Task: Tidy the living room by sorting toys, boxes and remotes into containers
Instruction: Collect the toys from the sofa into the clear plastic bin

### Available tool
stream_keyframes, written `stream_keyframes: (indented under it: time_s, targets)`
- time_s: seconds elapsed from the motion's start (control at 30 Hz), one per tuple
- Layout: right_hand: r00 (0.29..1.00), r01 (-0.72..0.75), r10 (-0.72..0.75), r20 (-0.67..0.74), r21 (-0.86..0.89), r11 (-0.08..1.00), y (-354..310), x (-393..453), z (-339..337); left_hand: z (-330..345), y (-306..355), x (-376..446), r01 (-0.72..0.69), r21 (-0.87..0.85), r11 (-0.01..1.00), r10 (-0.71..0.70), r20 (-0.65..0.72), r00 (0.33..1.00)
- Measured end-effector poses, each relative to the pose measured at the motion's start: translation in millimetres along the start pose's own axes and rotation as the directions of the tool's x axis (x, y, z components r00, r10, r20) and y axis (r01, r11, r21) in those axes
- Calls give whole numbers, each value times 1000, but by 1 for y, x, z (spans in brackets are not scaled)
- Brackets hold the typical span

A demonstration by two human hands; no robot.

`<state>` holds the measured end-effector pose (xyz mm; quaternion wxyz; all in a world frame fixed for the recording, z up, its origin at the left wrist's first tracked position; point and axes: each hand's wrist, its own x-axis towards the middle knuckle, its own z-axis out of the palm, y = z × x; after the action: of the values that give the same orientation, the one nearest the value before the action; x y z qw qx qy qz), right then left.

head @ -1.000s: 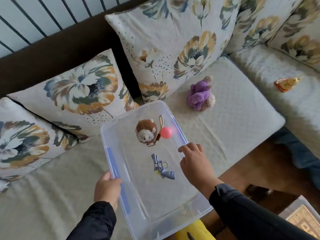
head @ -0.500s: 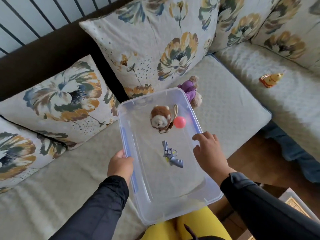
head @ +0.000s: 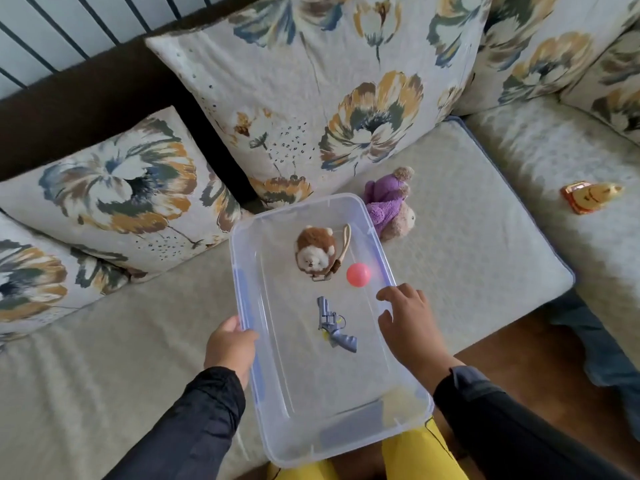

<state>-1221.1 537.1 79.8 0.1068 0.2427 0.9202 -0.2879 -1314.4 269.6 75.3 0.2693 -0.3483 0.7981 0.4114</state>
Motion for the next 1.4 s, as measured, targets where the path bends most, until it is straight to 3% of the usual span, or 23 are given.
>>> stream_keyframes:
  time_s: [0.27,0.7,1.2,1.4]
  targets:
    - [959,188,-180,218,-17,982,51,62,-35,68,-8,-26,154,-212,965,-181,-112,977]
    - [915,257,-245,320,5,966,74,111,-15,115,-41,-23,263,-375,889,-336,-144,931]
    - [934,168,-186,304,85,982,75,181,45,145,-45,56,324,-388,863,-386,-93,918]
    - [969,190,-199,148,72,979,63,209,51,145,-54,71,362,-290,886,-402,-92,911]
